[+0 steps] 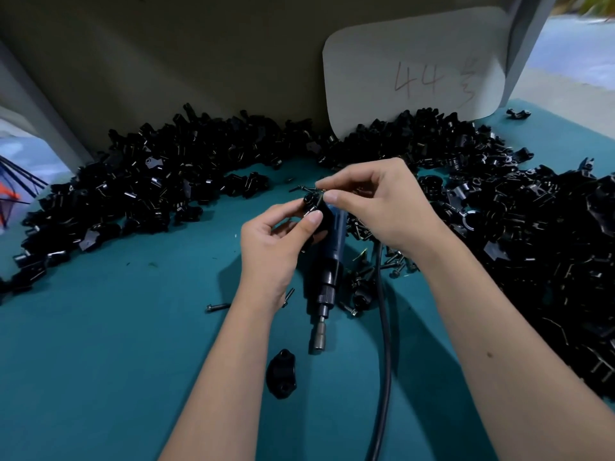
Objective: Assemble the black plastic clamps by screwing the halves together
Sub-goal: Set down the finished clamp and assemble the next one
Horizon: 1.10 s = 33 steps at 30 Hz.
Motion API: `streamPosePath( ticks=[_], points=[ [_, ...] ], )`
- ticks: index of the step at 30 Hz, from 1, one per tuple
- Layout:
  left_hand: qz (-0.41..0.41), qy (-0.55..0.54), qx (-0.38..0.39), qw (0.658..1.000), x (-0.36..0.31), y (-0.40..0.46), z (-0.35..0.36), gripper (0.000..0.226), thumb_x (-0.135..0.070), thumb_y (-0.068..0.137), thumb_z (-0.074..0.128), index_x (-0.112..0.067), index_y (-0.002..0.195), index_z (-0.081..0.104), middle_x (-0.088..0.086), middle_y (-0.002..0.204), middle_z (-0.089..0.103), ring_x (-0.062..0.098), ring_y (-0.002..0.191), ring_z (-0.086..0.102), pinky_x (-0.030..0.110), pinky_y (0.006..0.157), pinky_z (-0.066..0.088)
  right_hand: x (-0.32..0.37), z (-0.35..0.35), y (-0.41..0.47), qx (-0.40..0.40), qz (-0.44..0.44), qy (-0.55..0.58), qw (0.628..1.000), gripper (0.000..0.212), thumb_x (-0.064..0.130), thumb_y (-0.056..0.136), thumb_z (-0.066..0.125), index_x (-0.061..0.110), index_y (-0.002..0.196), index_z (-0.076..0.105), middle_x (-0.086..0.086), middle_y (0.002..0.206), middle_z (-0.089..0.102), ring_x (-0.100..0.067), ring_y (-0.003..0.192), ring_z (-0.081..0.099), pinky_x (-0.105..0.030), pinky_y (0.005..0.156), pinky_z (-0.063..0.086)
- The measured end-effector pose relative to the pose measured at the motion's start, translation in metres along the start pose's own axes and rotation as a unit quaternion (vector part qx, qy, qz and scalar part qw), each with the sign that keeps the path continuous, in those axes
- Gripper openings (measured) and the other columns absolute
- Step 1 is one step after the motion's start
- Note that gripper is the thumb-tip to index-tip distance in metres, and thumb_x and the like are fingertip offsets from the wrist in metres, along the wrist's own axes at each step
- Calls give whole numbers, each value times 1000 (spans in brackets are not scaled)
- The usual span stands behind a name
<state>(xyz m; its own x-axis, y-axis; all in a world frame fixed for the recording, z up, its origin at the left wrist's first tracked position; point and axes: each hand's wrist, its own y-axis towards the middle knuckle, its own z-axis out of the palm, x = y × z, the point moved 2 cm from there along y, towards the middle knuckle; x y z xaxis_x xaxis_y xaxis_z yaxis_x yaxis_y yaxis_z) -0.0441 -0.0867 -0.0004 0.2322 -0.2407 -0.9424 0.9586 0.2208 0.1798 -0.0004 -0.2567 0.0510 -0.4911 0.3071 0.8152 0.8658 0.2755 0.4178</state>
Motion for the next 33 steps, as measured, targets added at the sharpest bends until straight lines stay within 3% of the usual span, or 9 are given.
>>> streamPosePath(
  ticks=[4, 8, 13, 17, 20, 22, 26, 29, 33],
  points=[
    [-2, 8, -8, 1000, 0, 1, -4, 22, -5, 88, 79, -11, 110, 79, 13, 108, 78, 27, 96, 76, 30, 78, 62, -3, -1, -1, 50, 26, 10, 998, 25, 11, 100, 66, 28, 111, 81, 16, 100, 78, 1, 97, 70, -23, 91, 54],
    [-3, 20, 0, 1000, 2, 1, -4, 23, -8, 89, 80, -9, 111, 79, 12, 107, 78, 25, 96, 76, 31, 79, 62, -6, 3, -4, 28, 37, 37, 998, 20, 11, 99, 68, 24, 105, 83, 15, 89, 78, 2, 80, 67, -18, 77, 50],
    [-10, 19, -12, 1000, 3, 2, -7, 19, -9, 88, 80, -16, 106, 81, 10, 103, 79, 28, 94, 77, 29, 77, 62, -2, 4, -4, 84, 31, 10, 996, 26, 11, 101, 65, 25, 118, 79, 11, 104, 73, -4, 100, 67, -19, 89, 50],
    [-56, -55, -65, 995, 0, 3, -7, 12, -11, 84, 81, -14, 96, 81, 9, 100, 79, 20, 80, 77, 32, 80, 61, -14, -6, -3, -47, 75, -129, 988, 20, 11, 100, 64, 22, 106, 81, 15, 85, 71, 10, 64, 60, -8, 59, 44],
    [-116, -119, -80, 983, -1, 2, -10, 5, -13, 90, 76, -12, 93, 80, 7, 98, 79, 19, 82, 76, 29, 78, 59, -27, -3, -9, -13, 143, -283, 948, 11, 12, 96, 70, 18, 98, 78, 4, 86, 71, -7, 70, 65, -24, 67, 58],
    [-140, -150, -88, 975, -1, 2, -14, 7, -13, 91, 76, -9, 95, 78, 6, 92, 79, 18, 80, 75, 23, 74, 60, -30, 6, -13, 7, 152, -317, 936, 13, 12, 91, 74, 19, 102, 75, 1, 86, 70, -18, 78, 67, -35, 77, 61],
    [-178, -173, -87, 965, -1, 1, -17, 9, -13, 87, 79, -13, 79, 83, 3, 85, 76, 18, 77, 74, 23, 73, 60, -32, 11, -12, -8, 164, -327, 931, 16, 8, 90, 74, 18, 104, 74, -3, 91, 70, -24, 83, 68, -39, 79, 61],
    [-181, -169, -65, 967, -1, 1, -17, 6, -14, 75, 84, -11, 81, 83, 4, 87, 77, 16, 77, 74, 22, 73, 59, -36, 7, -11, -15, 163, -319, 933, 14, 7, 92, 73, 18, 100, 75, -3, 95, 71, -22, 84, 67, -34, 79, 60],
    [-174, -155, -37, 972, -1, 1, -17, 36, -9, 67, 85, -5, 101, 74, 5, 90, 78, 13, 76, 73, 19, 73, 58, -37, 1, -9, -54, 140, -257, 955, 14, 5, 94, 72, 19, 95, 72, 10, 81, 63, -2, 67, 56, -11, 62, 46]
  ],
)
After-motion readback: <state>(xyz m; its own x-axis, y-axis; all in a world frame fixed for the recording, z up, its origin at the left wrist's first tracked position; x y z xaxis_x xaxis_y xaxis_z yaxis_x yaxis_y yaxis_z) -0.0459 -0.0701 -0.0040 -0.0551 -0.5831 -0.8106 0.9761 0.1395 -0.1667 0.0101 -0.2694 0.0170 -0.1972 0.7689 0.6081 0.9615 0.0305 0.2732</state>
